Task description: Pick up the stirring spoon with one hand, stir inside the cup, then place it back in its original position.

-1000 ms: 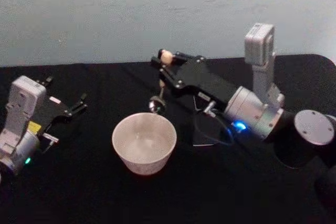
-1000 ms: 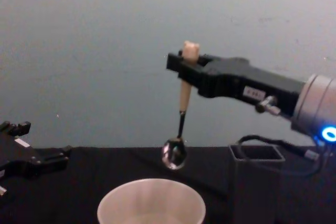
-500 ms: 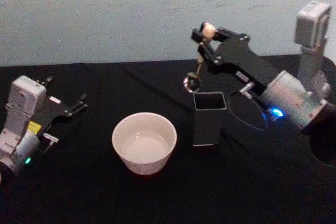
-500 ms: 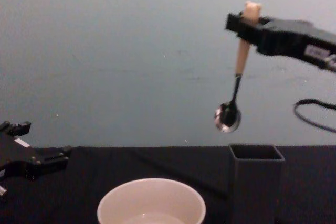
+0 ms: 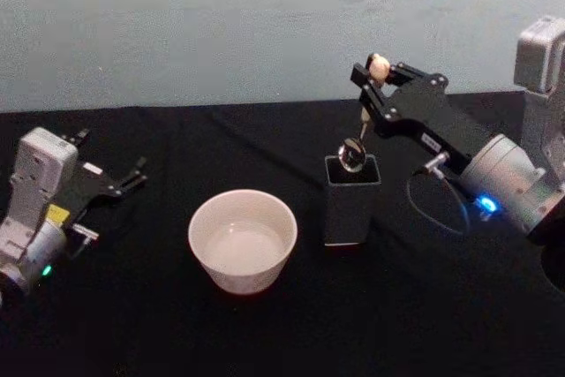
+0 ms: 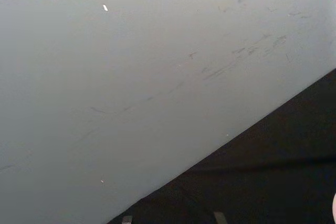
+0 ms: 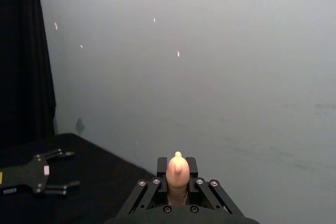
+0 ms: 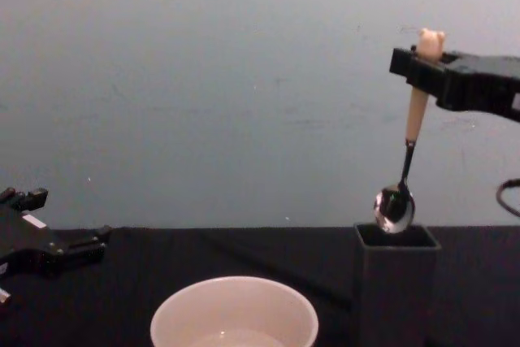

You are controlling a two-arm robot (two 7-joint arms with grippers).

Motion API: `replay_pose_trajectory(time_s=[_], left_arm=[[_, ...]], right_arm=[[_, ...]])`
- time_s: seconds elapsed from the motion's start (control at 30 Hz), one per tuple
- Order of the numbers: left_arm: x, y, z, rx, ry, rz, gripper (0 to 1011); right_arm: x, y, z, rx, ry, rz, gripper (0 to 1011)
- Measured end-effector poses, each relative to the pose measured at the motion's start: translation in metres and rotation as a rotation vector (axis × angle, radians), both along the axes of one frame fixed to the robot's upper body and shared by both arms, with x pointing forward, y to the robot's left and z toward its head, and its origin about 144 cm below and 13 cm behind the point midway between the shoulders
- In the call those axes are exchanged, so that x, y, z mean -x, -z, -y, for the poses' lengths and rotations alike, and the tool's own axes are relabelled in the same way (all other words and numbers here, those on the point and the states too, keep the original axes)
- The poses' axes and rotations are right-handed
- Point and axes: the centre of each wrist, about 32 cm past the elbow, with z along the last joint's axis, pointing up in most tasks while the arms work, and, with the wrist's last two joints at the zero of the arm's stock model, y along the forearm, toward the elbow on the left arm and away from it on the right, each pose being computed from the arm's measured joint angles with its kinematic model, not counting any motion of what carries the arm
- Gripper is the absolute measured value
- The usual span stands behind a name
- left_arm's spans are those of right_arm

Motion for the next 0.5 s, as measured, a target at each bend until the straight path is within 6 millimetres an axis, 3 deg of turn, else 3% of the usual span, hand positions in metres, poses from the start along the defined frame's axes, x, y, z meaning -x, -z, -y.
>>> replay_pose_trajectory(time_s=[0.5], left_arm=[[0.000, 0.000, 0.000, 0.000, 0.000, 0.000, 1001]], right_arm=[[0.001, 0.029, -0.011, 0.014, 0.018, -0.101, 211]])
